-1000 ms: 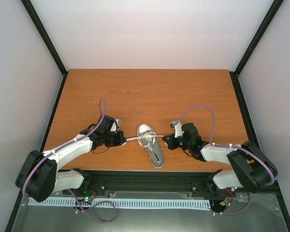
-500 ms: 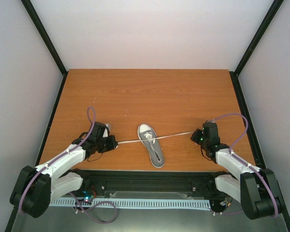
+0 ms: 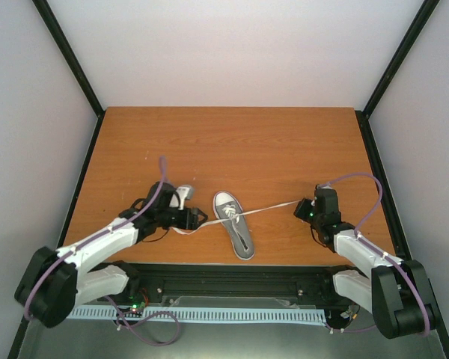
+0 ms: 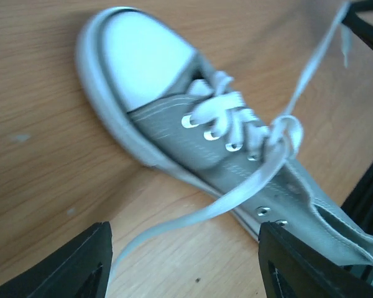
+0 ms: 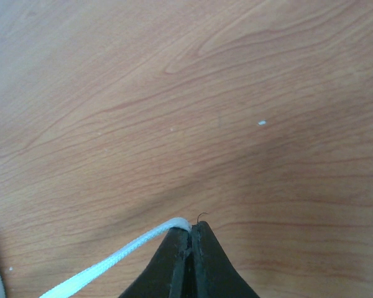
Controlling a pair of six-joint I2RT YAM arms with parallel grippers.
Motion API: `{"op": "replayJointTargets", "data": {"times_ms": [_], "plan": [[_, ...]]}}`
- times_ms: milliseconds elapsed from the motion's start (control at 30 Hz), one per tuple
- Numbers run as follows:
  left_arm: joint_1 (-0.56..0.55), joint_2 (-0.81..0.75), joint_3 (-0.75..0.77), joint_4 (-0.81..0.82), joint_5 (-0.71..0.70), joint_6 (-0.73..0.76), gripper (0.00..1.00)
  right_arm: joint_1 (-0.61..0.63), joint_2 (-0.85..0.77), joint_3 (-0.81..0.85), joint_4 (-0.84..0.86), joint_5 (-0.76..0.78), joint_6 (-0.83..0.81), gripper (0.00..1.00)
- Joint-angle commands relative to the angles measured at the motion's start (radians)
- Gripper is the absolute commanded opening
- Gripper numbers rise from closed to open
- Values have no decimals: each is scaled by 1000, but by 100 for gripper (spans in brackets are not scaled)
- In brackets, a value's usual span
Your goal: Tie the shoes
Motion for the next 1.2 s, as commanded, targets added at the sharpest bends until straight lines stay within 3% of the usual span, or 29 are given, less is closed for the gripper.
{"op": "replayJointTargets", "data": {"times_ms": [0, 233, 400, 533, 933, 1167], "plan": [[-94, 121, 89, 98, -16, 161, 66, -8, -2, -13, 76, -34, -24, 4], [-106, 237, 112, 113, -52, 282, 68, -8, -4, -14, 101, -50, -30, 3], [-106, 299, 130, 106, -111, 264, 52, -8, 6, -14, 119, -61, -29, 3], [-106, 325, 143, 95, -134, 258, 50, -8, 17, -16, 128, -66, -26, 3], [-110, 218, 28, 195, 94, 234, 68, -8, 28, -14, 131, -71, -25, 3], [-128, 253, 48, 211, 54, 264, 69, -8, 57, -15, 156, -91, -16, 3]]}}
